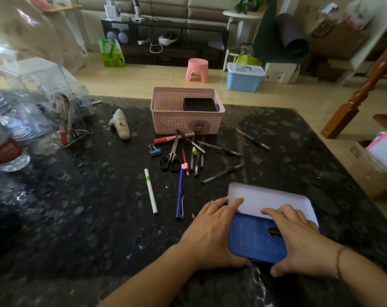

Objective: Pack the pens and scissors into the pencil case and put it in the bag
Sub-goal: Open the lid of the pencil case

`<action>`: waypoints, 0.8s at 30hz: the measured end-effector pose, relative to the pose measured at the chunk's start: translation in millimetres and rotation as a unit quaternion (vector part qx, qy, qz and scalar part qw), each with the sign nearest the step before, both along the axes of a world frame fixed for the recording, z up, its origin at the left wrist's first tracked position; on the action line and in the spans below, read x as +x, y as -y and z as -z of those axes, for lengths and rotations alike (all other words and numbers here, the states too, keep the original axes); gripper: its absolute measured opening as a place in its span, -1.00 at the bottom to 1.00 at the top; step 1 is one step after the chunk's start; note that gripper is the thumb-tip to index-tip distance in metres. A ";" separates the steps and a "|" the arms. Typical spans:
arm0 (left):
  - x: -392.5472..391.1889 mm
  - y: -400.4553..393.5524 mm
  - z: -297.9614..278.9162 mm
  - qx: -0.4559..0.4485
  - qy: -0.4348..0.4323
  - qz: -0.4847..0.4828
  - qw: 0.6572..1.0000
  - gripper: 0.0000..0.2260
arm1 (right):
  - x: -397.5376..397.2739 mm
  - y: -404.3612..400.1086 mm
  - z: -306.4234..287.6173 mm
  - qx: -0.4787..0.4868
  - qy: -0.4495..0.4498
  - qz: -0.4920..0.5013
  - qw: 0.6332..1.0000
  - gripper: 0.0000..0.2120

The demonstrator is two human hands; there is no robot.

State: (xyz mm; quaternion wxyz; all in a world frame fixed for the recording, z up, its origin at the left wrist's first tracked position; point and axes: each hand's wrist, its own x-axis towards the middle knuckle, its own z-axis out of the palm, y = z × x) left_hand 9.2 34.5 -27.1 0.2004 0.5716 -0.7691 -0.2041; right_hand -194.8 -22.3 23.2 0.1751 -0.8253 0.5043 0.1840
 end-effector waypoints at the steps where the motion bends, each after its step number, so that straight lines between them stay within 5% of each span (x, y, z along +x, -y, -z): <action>1: -0.3 -0.3 0.3 0.001 -0.003 -0.001 1.000 0.03 | 0.6 0.6 -0.3 0.002 0.000 0.000 1.000 0.19; 18: 0.5 2.2 5.3 0.023 -0.025 -0.004 0.999 0.09 | 8.9 3.9 -5.0 -0.011 -0.054 -0.015 0.998 0.21; 24: 0.6 2.7 5.5 0.022 -0.034 -0.007 0.999 0.13 | -3.5 -6.9 -5.5 -0.077 0.019 -0.029 0.996 0.05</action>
